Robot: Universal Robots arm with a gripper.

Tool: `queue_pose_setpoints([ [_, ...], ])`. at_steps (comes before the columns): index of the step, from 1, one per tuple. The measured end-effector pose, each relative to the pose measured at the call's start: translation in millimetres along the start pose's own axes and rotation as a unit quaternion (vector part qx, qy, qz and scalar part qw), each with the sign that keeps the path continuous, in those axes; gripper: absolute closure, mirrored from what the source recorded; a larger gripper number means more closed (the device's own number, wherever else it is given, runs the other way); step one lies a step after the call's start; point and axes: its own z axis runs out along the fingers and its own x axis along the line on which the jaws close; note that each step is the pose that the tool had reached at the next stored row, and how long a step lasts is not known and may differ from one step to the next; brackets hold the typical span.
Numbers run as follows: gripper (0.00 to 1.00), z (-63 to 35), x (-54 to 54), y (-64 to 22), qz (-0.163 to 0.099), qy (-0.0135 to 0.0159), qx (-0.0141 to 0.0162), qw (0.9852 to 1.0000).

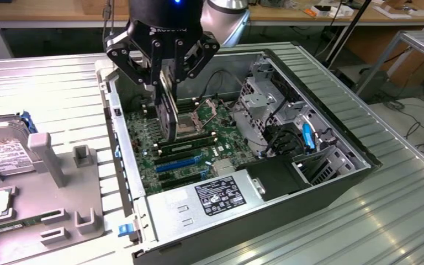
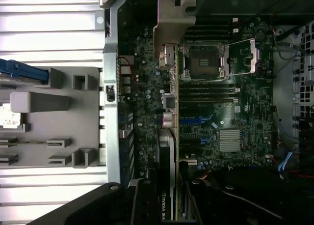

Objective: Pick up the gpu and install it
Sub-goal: 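Pick up the gpu and move the gpu toward the slot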

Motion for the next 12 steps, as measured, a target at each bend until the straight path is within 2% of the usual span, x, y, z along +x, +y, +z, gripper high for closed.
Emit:
queue_pose_setpoints([
  [12,0.73,1.0,-36.9,1.0,0.000,0.0012,0.0002,1.0000],
])
